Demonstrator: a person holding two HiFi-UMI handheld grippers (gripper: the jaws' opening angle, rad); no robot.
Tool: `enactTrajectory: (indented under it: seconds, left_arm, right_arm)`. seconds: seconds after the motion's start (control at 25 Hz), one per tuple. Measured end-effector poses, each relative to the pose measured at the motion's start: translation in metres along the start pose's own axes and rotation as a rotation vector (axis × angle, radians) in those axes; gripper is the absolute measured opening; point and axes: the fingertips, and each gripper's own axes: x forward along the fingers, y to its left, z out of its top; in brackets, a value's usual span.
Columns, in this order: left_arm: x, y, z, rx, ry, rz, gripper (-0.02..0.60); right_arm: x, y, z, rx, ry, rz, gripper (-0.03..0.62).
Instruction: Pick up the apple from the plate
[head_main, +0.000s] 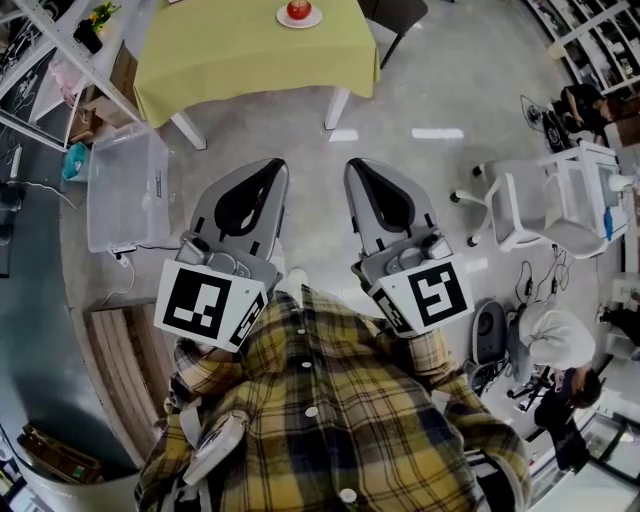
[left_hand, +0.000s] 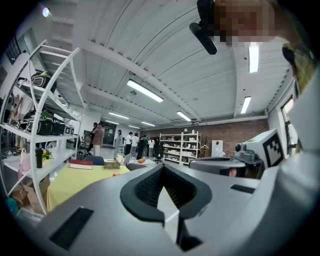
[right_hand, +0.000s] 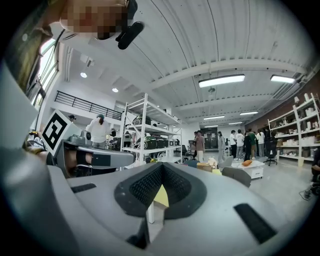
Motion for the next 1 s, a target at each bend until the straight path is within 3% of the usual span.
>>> enactTrajectory:
  seconds: [0.24,0.72,1.0]
  left_arm:
    - [0.035,0.019,0.003,-0.001,-0.003,-0.019,0.005]
    - [0.111,0.137,0.023,0.019,0.009,-0.077,0.006]
    - [0.142,0.182,0.027,0.026,0.021,-0.120,0.006]
  right_arm:
    - [0.026,-0.028,0.000,-0.008,0.001,-0.016,-0.003]
    - [0.164,-0.071,0.006,0.011,-0.009,-0.071,-0.003]
    - [0.217,-0.084,0.006,0.008,0.000,-0.098,-0.003]
